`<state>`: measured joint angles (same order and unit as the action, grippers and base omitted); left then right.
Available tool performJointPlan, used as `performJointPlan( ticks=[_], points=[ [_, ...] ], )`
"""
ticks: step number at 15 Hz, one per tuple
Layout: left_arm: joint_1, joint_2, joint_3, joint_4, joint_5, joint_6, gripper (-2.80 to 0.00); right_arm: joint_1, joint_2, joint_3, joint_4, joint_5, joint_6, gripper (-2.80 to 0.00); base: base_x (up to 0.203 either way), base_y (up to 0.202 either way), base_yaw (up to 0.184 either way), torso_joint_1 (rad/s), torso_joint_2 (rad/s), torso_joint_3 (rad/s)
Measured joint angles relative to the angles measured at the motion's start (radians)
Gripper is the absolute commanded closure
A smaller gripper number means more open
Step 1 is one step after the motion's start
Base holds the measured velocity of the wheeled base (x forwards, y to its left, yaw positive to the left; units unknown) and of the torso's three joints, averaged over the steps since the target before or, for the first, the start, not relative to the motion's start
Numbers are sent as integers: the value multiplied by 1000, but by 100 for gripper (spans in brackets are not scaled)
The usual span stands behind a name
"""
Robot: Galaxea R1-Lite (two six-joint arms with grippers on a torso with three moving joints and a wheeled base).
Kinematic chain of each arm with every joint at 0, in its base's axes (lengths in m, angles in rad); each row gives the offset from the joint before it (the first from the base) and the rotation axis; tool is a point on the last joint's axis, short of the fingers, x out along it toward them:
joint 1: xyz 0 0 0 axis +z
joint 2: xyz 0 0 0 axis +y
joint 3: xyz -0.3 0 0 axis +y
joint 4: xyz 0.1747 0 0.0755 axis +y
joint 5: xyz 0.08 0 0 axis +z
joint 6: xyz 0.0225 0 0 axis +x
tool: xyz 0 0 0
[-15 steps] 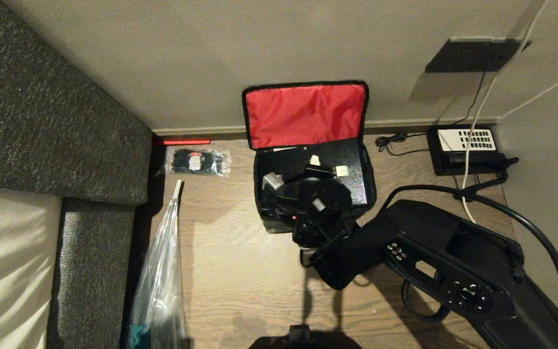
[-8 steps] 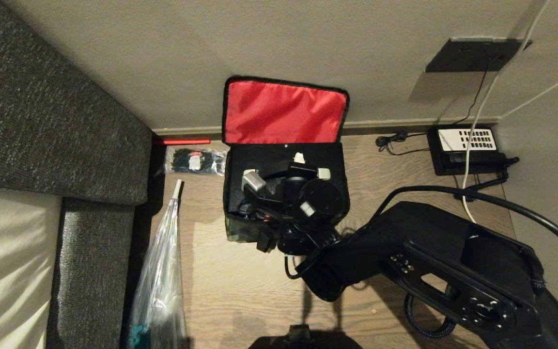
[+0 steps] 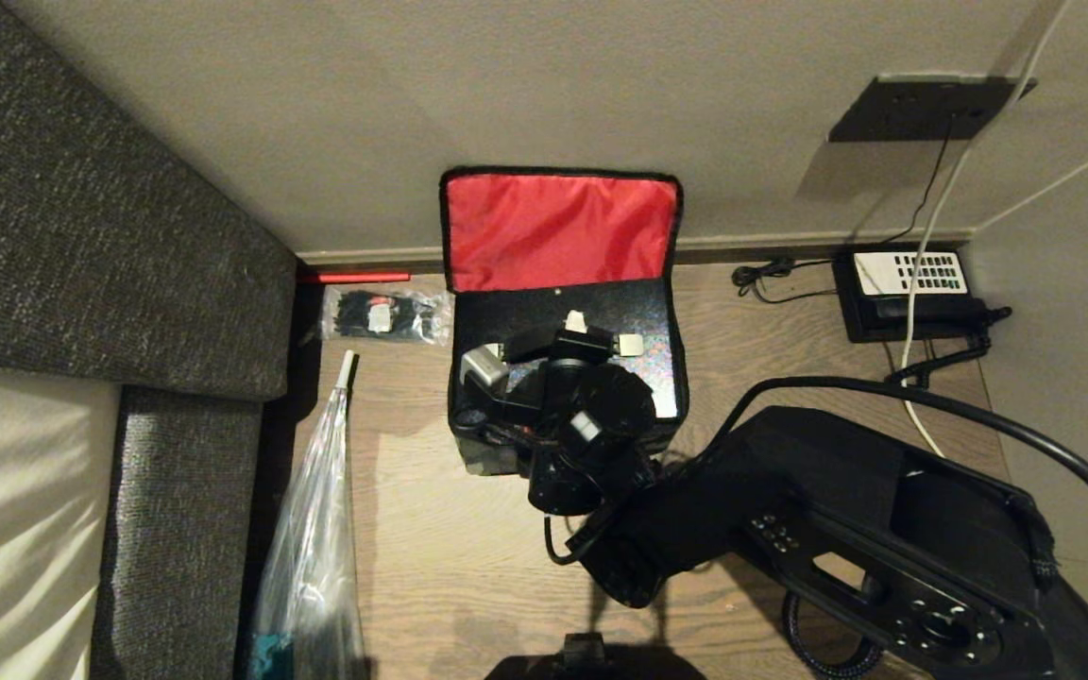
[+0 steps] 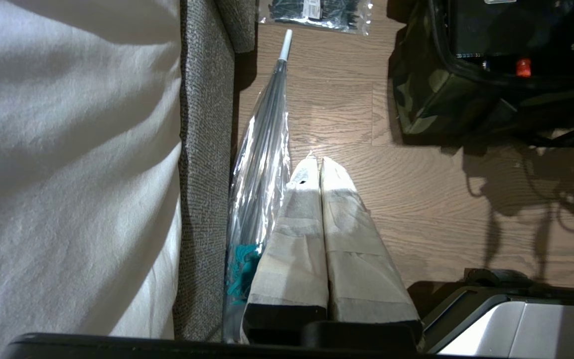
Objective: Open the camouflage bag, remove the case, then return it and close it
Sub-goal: Lift the black box
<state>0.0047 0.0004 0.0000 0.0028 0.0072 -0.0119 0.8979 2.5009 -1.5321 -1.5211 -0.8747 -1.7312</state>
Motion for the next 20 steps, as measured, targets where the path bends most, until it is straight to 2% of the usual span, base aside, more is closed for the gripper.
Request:
performJointPlan(
  ticks=[2,7,10,11,20],
  points=[
    [-1,0,0,0,0,0,0,1,9,-4,15,-5,78,0,0,0,0,0,0,0],
    [0,0,0,0,0,0,0,-2,17,-42,161,-7,268,0,0,0,0,0,0,0],
    [0,0,0,0,0,0,0,-3,7,-57,295,-6,445,0,0,0,0,0,0,0],
    [0,0,0,0,0,0,0,-4,2,-59,315,-6,470,0,0,0,0,0,0,0],
    [0,0,0,0,0,0,0,8,-118,-56,433,-6,498,0,0,0,0,0,0,0]
  ],
)
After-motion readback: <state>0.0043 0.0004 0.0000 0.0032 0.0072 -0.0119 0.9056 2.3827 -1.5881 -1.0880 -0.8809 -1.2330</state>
